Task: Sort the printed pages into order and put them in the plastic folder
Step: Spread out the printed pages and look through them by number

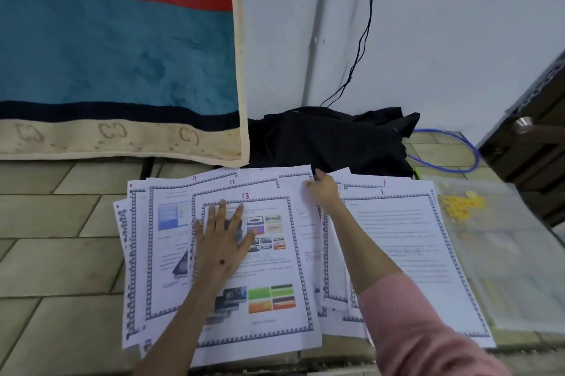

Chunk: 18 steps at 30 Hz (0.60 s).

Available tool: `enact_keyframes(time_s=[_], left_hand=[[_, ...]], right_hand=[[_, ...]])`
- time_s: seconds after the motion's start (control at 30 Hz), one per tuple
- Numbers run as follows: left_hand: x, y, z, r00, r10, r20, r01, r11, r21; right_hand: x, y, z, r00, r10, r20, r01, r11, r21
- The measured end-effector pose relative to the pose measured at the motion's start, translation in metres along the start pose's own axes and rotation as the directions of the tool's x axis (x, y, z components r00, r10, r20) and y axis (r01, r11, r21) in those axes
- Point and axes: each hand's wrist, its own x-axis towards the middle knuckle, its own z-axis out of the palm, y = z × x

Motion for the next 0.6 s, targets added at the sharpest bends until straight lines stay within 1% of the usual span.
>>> enact_keyframes(time_s=[0.07,0.17,0.23,0.3,0.37,0.47,0.5,0.6], left_hand=[[-0.001,0.001,-0.001,1.0,-0.001,0.005,0.001,1.0,0.003],[-0.002,0.002,-0.001,1.0,-0.013,0.018,0.013,1.0,-0.002],[-0.002,0.002,-0.001,1.0,-0.021,0.022,0.022,1.0,-0.015],[-0.002,0.002,-0.001,0.999,-0.038,0.009,0.038,0.998,-0.044],[-0.002,0.001,-0.002,0.999,-0.046,-0.003,0.046,0.996,-0.077],[-0.005,0.001,-0.003,0.999,-0.04,-0.025,0.037,0.993,-0.111],[-0.006,0.001,-0.004,0.999,-0.038,-0.025,0.035,0.993,-0.115],[-0.007,0.002,-0.006,0.999,-0.037,-0.023,0.034,0.992,-0.119]], right_hand=[[0.007,0.002,0.002,0.999,0.036,0.0,-0.036,0.998,0.06],[0.005,0.003,0.003,0.999,-0.017,-0.028,0.021,0.983,0.181],[0.003,0.003,0.003,0.999,-0.044,-0.013,0.046,0.978,0.203],[-0.002,0.003,0.004,0.995,-0.1,-0.017,0.101,0.978,0.18],[-0.009,0.003,0.003,0.985,-0.155,-0.08,0.166,0.971,0.173],[-0.015,0.003,-0.006,0.94,-0.248,-0.234,0.3,0.928,0.22],[-0.018,0.001,-0.011,0.928,-0.258,-0.267,0.329,0.906,0.267],[-0.031,-0.022,-0.031,0.921,-0.276,-0.275,0.379,0.8,0.464]])
